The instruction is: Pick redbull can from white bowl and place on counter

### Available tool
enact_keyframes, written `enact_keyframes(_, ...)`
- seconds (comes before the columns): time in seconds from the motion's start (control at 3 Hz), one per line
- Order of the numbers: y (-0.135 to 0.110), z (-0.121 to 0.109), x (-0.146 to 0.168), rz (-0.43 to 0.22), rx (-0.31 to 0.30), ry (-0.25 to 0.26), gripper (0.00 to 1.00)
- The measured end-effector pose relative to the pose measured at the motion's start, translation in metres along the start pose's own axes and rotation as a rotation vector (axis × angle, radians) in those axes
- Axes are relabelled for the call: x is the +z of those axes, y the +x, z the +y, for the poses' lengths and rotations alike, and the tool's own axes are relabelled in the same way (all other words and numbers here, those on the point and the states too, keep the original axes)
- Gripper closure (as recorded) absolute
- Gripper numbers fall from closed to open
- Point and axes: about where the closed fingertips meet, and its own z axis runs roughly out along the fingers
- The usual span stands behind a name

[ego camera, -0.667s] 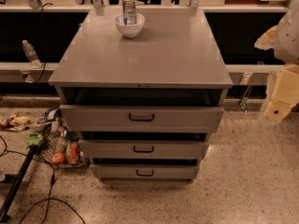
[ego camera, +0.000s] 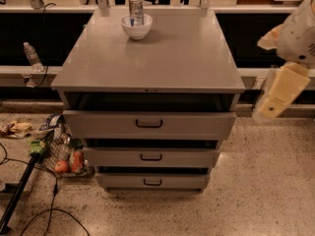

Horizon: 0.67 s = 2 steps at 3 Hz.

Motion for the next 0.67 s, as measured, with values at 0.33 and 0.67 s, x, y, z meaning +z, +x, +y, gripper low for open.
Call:
enact_keyframes(0.33, -0.048, -0.037, 0.045, -0.239, 0.069, -0.019, 0.0)
enact_keyframes(0.67, -0.084, -0.068, 0.098, -0.416, 0.149, -0.026, 0.0)
